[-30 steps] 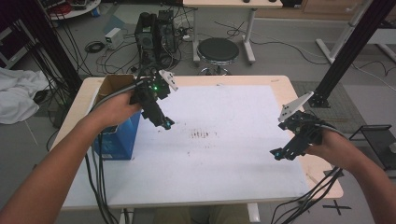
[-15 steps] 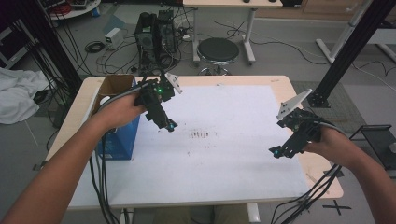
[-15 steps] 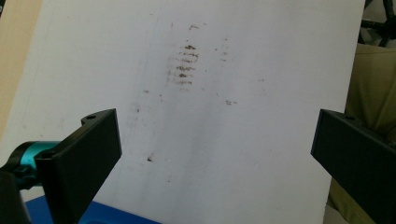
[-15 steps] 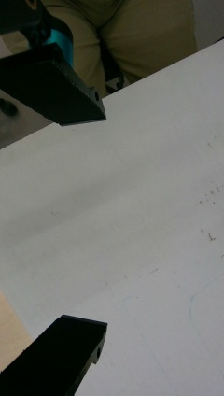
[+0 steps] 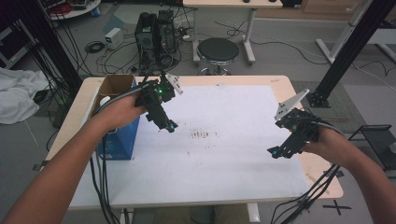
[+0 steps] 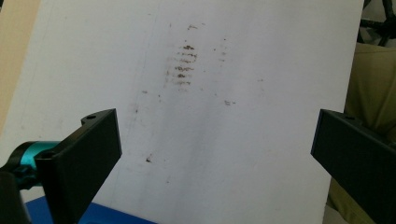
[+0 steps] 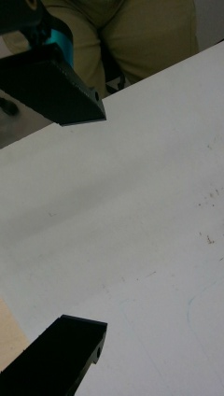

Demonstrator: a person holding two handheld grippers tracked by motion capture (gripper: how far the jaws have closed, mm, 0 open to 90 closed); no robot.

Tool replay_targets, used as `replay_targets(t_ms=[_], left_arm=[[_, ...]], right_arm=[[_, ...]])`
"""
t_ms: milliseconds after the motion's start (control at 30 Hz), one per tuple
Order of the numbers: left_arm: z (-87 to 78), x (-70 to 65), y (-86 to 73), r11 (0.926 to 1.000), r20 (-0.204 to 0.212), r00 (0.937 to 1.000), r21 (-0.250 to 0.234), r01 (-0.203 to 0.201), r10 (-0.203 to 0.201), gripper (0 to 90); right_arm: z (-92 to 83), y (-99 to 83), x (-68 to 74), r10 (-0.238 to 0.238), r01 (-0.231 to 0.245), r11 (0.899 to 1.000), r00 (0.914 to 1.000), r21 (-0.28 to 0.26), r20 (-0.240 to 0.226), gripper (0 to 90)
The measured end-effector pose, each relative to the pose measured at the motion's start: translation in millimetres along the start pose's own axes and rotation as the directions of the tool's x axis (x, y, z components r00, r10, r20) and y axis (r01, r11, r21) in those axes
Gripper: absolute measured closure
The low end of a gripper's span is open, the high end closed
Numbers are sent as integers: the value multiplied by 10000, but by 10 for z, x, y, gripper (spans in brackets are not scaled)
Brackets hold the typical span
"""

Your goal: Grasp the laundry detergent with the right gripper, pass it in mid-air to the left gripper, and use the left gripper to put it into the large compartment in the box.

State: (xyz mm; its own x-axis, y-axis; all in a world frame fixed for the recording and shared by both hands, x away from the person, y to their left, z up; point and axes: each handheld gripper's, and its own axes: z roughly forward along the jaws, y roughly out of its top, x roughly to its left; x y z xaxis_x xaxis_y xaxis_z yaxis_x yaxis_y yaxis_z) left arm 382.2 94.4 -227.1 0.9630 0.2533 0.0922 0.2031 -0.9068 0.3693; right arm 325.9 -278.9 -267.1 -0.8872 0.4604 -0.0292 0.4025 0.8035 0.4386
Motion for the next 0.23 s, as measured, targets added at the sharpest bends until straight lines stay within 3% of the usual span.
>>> replay_targets(t_ms=[67, 133, 200, 233], left_arm=[[1, 9, -3, 10000, 21, 10000, -13, -69, 69, 16], [15, -3, -6, 9997, 17, 9999, -217, 109, -108, 16], [4, 13, -8, 9999, 32, 9999, -43, -120, 120, 16], [11, -2, -12, 9998, 24, 9999, -181, 111, -110, 16]], right_arm=[[3, 2, -3, -32, 32, 10000, 10000, 5, -58, 8], [6, 7, -5, -59, 59, 10000, 10000, 12, -28, 8], [14, 11, -6, -42, 42, 10000, 10000, -6, -60, 8], [11, 13, -5, -45, 45, 10000, 10000, 14, -31, 8]])
